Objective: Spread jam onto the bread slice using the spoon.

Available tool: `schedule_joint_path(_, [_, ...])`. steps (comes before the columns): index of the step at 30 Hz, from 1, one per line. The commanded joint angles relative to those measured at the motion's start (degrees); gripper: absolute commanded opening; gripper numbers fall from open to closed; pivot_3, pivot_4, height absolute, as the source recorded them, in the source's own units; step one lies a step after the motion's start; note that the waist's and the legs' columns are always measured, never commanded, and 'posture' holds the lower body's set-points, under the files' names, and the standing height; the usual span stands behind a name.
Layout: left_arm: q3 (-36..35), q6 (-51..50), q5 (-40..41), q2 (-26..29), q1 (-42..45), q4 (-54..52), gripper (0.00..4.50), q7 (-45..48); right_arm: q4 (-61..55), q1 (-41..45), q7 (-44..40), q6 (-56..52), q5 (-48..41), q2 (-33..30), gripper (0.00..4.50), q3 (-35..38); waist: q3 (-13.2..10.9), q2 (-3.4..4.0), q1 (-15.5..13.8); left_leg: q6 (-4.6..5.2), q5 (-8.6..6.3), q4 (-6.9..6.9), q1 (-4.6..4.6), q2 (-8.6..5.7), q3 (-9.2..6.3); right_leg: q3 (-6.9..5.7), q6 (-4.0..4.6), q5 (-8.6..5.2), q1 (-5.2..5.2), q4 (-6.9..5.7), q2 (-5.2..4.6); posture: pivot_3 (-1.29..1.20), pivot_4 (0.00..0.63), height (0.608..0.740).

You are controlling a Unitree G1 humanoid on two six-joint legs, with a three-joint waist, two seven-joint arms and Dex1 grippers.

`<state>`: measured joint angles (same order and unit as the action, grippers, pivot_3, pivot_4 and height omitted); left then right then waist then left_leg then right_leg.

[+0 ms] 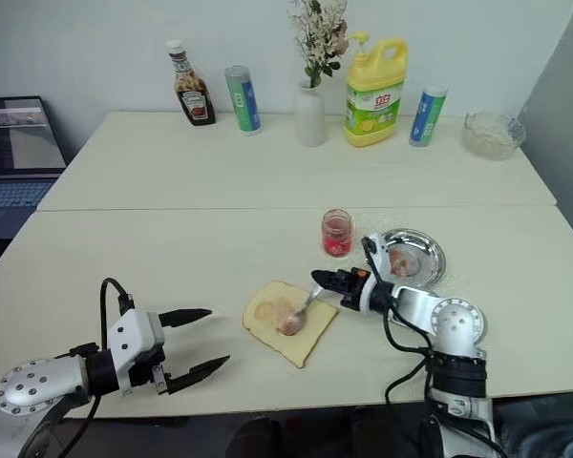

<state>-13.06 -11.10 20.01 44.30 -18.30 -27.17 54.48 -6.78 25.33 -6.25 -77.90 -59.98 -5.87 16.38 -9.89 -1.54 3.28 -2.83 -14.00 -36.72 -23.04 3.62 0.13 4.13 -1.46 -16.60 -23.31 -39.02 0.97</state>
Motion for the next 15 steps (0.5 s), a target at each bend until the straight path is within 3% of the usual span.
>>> schedule_joint_path(1, [-0.5,-0.4,0.7,0.8,0.2,-2.6,4.5,0.0,-2.9,0.9,2.7,-2.0,-4.9,-0.1,0.01,3.9,0.0,0.0,0.1,0.0,0.0,0.0,0.0,0.01,0.0,0.0,0.0,0.0,0.0,0.0,0.0,0.0,0.15,0.74])
schedule_joint_path(8, [-0.4,-2.2,1.2,1.0,0.3,-4.3,4.5,-0.2,0.3,5.2,9.3,4.8,-4.8,5.8,0.01,6.0,0.0,0.02,0.5,0.0,0.0,0.02,0.01,0.06,-0.02,0.01,-0.1,-0.06,-0.03,-0.02,0.07,0.0,0.15,0.74])
schedule_joint_path(15, [0.2,-3.1,1.0,1.0,0.4,-5.1,4.5,0.2,3.9,4.5,7.2,10.6,1.0,8.4,0.01,-0.2,0.0,0.02,0.5,0.0,0.0,0.04,-0.01,0.04,-0.01,0.0,-0.07,-0.05,-0.03,0.0,0.04,0.0,0.15,0.74])
